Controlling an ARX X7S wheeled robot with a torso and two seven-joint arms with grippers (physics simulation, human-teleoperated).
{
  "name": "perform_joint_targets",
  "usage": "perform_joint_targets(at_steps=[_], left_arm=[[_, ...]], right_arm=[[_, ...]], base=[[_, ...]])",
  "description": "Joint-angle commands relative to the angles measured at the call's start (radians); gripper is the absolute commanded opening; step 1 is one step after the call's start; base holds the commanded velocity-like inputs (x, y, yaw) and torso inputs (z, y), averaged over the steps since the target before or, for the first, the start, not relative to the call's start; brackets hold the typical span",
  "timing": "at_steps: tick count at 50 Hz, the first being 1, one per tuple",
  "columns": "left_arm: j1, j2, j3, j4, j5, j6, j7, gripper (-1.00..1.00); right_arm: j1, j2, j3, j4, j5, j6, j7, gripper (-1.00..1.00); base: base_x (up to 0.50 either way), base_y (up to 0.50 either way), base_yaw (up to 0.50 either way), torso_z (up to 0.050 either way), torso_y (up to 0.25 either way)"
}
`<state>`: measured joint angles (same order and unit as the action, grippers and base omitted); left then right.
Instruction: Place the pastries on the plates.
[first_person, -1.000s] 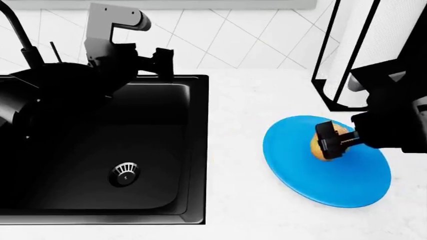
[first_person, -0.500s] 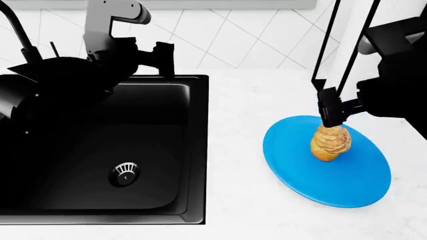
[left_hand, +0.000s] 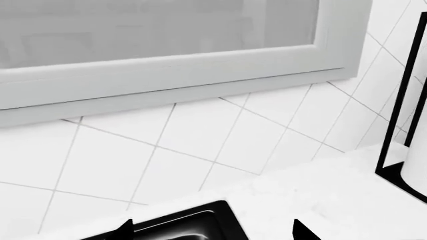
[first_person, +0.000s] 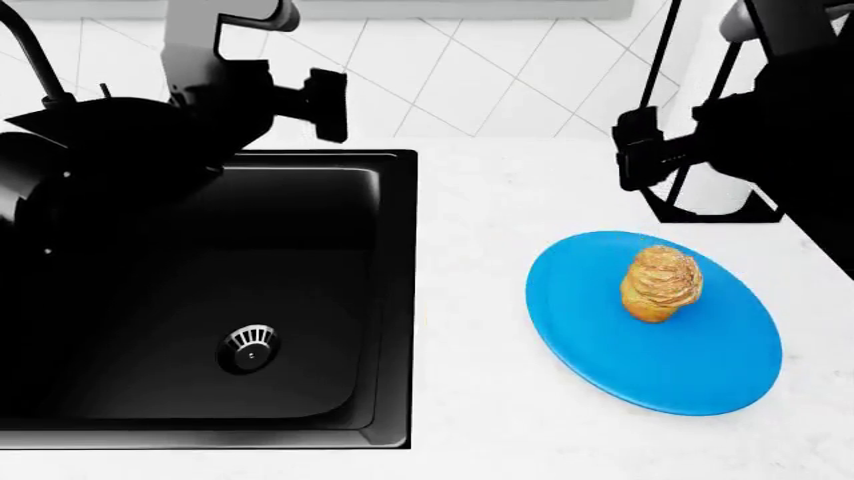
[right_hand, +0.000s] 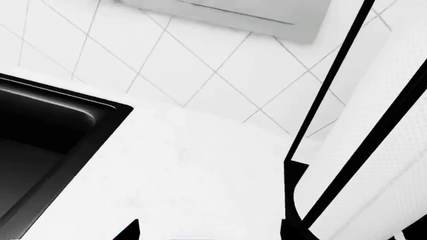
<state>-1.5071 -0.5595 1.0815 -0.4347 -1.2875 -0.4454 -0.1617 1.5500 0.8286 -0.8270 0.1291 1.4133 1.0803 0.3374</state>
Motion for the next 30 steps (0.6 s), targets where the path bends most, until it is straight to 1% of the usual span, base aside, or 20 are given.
perform_joint_targets(at_steps=[1,4,9,21,30], left_arm=[[-0.024,0.014,0.001,-0.028,0.005,-0.013,0.011,1.0],[-0.037,0.018,0.006,-0.043,0.014,-0.015,0.031,1.0],[-0.067,0.051,0.008,-0.101,0.028,-0.01,0.064,1.0],[-0.14,0.078,0.014,-0.156,0.056,-0.016,0.117,1.0],[-0.199,0.111,0.028,-0.225,0.092,-0.012,0.174,1.0]], right_arm=[[-0.034,-0.005,0.007,-0.036,-0.078,-0.117,-0.049,1.0],[-0.02,-0.01,0.005,-0.033,-0.101,-0.128,-0.058,1.0],[0.002,-0.018,0.014,-0.034,-0.127,-0.158,-0.066,1.0],[0.078,-0.061,0.003,0.023,-0.212,-0.204,-0.133,1.0],[0.067,-0.049,0.004,0.002,-0.224,-0.228,-0.148,1.0]], base=[[0.0,0.0,0.0,0.0,0.0],[0.0,0.0,0.0,0.0,0.0],[0.0,0.0,0.0,0.0,0.0],[0.0,0.0,0.0,0.0,0.0],[0.0,0.0,0.0,0.0,0.0]])
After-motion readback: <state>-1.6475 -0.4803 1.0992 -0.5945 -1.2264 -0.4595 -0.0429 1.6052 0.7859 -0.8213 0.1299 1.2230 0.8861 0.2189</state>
